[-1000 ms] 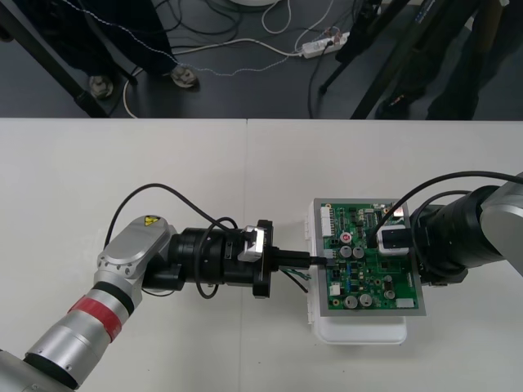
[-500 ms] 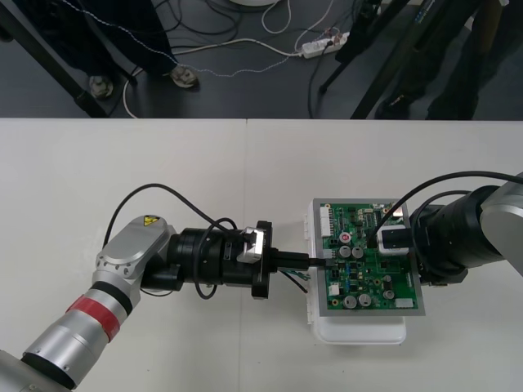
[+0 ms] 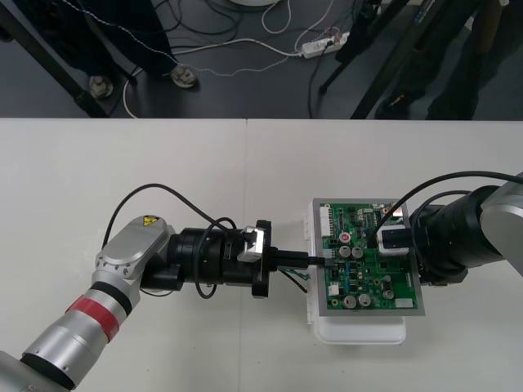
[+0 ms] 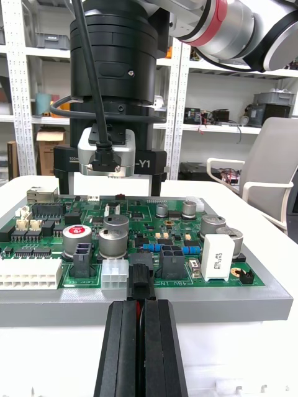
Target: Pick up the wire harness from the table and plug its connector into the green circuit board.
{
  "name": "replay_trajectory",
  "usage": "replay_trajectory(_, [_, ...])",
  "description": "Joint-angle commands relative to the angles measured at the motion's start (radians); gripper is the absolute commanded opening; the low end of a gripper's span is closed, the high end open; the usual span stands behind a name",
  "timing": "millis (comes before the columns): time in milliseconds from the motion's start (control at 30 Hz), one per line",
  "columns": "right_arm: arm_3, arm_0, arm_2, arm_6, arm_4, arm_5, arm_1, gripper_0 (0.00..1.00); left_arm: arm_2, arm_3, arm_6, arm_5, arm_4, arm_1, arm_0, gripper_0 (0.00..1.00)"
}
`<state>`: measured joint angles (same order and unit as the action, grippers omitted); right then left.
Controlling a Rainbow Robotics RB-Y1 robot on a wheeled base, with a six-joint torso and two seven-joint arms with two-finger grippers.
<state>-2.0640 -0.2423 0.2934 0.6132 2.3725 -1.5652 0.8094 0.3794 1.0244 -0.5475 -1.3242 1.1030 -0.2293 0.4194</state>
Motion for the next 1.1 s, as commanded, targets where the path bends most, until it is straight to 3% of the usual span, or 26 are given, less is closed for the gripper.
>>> replay_trajectory(33, [-0.028, 0.009, -0.026, 0.022, -0.004, -0.006, -0.010, 1.00, 0.029, 0.037, -0.048, 0.034, 0.008, -0.018, -0.011, 0.00])
replay_trajectory(1100, [-0.028, 0.009, -0.026, 0.022, 0.001, -0.006, -0.010, 1.00, 0.030, 0.059, -0.077, 0.034, 0.005, 0.025, -0.010, 0.00])
